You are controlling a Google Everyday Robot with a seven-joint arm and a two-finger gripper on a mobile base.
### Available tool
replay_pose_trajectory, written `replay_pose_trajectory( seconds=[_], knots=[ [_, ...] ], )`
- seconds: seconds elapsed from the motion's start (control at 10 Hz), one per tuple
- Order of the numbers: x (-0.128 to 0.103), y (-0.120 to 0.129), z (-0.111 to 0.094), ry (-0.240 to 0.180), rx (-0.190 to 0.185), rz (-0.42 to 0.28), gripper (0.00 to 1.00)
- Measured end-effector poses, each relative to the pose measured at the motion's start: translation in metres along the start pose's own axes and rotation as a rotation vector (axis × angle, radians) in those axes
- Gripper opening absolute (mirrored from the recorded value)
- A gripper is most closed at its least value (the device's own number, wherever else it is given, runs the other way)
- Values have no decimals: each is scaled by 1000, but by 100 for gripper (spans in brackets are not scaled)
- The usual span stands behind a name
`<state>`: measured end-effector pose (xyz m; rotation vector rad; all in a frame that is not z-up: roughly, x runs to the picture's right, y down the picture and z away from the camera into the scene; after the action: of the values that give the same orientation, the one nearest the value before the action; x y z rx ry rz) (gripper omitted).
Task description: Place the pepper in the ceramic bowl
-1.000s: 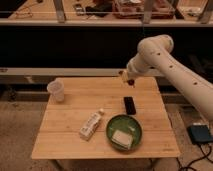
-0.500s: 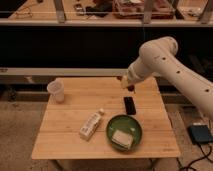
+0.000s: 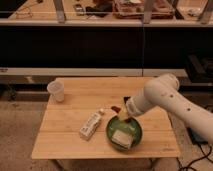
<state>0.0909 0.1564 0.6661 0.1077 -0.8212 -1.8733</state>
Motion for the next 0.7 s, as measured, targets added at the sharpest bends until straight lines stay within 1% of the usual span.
replay_pose_trajectory(
  seconds=[0.1, 0.2, 0.3, 0.4, 0.5, 0.7],
  knots=[
    [-30, -2, 15, -26, 24, -13, 3],
    [-63, 3, 32, -59, 42, -4, 14],
    [-77, 9, 41, -73, 46, 11, 22],
    [-86, 22, 53, -79, 40, 34, 34],
    [-83, 32, 60, -73, 30, 53, 42],
    [-58, 57, 72, -32, 6, 99, 62]
  ],
)
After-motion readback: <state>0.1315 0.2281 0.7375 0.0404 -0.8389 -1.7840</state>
